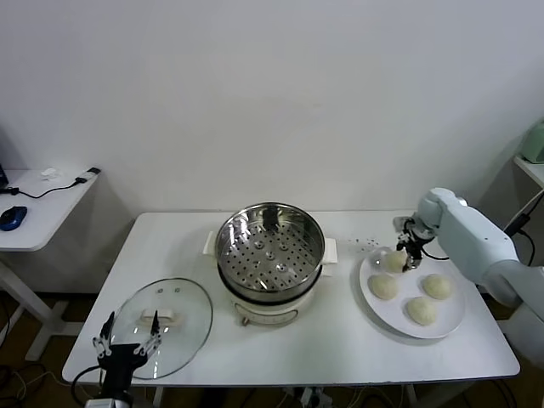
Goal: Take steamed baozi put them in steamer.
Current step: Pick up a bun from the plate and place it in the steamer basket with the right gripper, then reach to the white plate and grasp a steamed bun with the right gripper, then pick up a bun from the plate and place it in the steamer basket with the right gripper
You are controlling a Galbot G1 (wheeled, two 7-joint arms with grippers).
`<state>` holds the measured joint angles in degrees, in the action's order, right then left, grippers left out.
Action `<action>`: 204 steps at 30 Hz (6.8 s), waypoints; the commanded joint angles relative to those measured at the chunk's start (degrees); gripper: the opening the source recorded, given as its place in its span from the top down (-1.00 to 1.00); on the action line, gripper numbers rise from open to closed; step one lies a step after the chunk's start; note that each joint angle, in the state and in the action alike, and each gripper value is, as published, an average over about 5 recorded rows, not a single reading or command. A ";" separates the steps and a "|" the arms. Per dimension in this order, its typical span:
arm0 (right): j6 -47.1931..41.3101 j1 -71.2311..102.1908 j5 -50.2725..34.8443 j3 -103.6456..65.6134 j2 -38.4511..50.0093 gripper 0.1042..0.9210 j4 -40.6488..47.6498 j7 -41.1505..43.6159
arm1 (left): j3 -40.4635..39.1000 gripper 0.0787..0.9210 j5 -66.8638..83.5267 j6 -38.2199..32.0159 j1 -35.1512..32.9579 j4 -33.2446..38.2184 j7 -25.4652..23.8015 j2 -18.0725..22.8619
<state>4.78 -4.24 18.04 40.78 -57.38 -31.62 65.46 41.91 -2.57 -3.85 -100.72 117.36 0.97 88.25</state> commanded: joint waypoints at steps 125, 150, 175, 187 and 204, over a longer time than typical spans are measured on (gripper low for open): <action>-20.60 -2.86 -26.41 23.70 8.43 -0.76 -22.90 -5.06 | 0.95 -0.77 1.00 0.31 -4.05 2.24 -0.03 -0.81; -19.73 -4.62 -27.50 24.17 8.60 -0.23 -22.59 -3.83 | 0.97 -0.77 0.84 0.06 -4.35 1.91 0.05 -0.95; -24.96 -47.43 -72.23 48.96 -11.97 -0.18 -28.21 -6.20 | -1.70 -0.77 0.19 -0.32 -4.39 2.84 0.04 -1.62; -30.84 -37.76 -74.57 47.41 -27.39 -0.18 -26.57 -14.30 | -1.70 -0.77 0.33 -0.74 -4.66 3.00 0.09 -2.56; -32.29 -29.43 -71.90 50.43 -31.28 -0.20 -23.62 -16.26 | -1.17 -0.77 0.57 -0.65 -4.34 2.85 0.06 -3.95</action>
<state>-26.40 -36.61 -53.34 90.07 -85.09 -55.97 50.61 40.76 -2.06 -4.63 -105.20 120.33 1.08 84.66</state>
